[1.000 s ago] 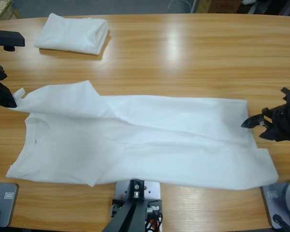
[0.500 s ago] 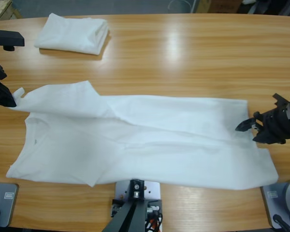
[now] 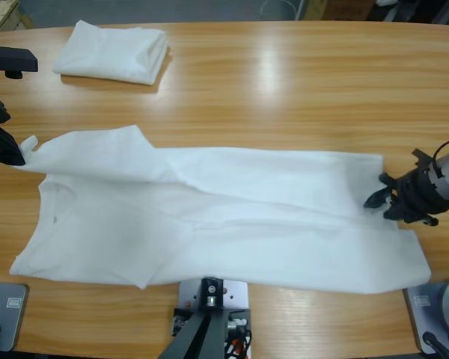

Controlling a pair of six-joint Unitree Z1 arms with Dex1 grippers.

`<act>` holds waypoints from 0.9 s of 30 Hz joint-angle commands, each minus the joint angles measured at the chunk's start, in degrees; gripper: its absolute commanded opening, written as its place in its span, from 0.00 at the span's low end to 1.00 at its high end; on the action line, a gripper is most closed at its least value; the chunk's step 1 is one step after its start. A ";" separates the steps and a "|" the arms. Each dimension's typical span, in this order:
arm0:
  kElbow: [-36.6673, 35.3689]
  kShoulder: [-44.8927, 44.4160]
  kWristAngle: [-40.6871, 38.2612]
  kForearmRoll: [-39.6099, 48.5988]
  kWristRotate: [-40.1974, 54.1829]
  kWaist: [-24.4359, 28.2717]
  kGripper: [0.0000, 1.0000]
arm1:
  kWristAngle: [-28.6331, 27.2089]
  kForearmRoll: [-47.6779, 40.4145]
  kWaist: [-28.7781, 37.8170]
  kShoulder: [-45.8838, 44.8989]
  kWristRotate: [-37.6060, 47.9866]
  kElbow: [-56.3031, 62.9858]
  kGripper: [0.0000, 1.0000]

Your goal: Fold clothes

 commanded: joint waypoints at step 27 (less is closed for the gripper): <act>4.03 -1.11 0.71 1.03 -1.47 -0.98 0.00 | -0.33 15.92 4.44 -8.72 -4.71 -4.15 0.00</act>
